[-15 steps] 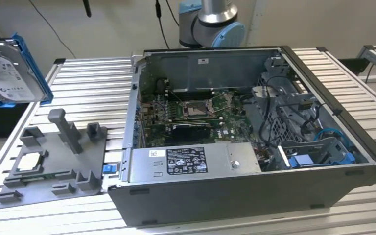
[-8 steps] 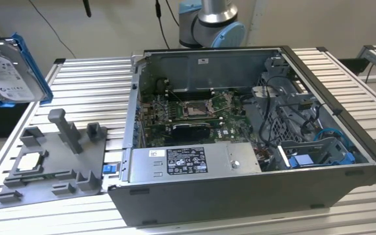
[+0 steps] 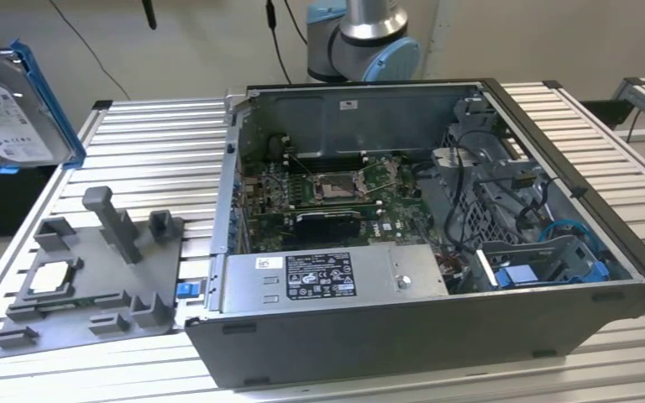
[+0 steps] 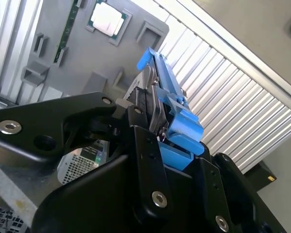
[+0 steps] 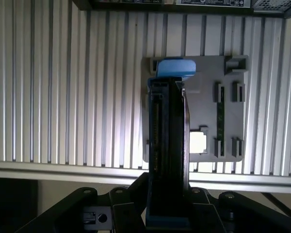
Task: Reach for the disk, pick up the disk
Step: 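Pick up the disk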
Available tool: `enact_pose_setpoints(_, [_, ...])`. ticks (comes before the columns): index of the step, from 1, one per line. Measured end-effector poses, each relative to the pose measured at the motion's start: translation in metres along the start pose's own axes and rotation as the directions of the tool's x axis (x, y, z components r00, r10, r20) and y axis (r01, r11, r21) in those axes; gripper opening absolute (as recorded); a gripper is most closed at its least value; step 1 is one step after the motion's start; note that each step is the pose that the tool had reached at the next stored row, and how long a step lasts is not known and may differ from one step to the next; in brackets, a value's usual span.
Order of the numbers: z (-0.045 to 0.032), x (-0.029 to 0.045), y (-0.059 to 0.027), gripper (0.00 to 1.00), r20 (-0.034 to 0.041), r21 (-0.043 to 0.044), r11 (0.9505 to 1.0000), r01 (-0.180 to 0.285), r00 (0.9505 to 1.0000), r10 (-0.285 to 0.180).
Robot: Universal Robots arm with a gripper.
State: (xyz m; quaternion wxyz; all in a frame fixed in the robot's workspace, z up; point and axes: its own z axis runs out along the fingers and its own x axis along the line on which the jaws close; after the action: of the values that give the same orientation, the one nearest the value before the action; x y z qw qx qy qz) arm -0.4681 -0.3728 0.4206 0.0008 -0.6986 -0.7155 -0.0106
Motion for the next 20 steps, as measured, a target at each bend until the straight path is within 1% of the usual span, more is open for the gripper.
enact_pose_setpoints(10, [-0.0208,0.0004,0.0003,0.0,0.0001,-0.0007,1.0,0.0,1.0,0.0])
enact_pose_setpoints(20, [-0.0386,0.0006,0.0005,0.0,0.0001,-0.0007,1.0,0.0,1.0,0.0])
